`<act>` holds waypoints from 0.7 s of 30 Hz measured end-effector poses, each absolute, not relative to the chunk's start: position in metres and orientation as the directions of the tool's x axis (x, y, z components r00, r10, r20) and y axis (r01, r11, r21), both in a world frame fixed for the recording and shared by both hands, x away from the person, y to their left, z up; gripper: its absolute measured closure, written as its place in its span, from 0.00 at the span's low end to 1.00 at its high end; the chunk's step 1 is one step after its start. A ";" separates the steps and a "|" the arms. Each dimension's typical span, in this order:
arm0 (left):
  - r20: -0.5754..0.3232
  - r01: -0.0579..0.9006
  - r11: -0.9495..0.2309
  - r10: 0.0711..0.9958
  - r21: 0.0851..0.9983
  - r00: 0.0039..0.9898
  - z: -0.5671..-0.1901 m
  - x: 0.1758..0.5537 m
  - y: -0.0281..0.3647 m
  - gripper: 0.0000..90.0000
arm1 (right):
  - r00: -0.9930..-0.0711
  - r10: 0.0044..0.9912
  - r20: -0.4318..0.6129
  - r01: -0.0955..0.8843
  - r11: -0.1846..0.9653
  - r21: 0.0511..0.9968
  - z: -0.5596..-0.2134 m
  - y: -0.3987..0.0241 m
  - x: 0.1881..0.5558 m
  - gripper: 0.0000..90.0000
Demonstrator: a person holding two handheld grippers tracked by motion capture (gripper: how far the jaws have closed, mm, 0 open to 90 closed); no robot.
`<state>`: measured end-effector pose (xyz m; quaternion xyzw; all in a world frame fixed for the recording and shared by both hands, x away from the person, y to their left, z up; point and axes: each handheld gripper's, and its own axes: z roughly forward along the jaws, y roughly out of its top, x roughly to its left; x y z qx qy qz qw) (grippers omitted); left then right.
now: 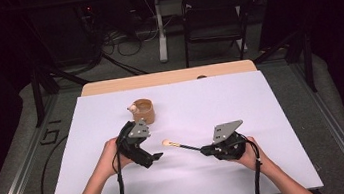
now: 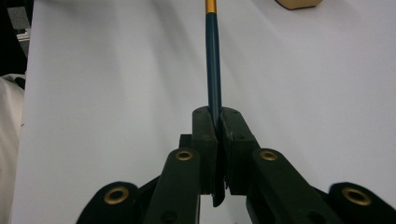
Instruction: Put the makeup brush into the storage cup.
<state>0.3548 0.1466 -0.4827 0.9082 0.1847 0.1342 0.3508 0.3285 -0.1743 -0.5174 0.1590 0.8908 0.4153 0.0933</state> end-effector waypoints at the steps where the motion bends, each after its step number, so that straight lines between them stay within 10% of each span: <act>1: 0.100 0.257 -0.658 0.453 0.708 0.886 -0.485 0.352 0.151 0.00 | -0.931 0.362 -0.036 0.205 0.604 0.770 -0.517 -0.174 0.328 0.95; 21: 0.030 0.326 -0.494 0.584 0.806 0.811 -0.518 0.347 0.157 0.00 | -0.916 0.400 -0.008 0.226 0.533 0.816 -0.517 -0.173 0.326 0.95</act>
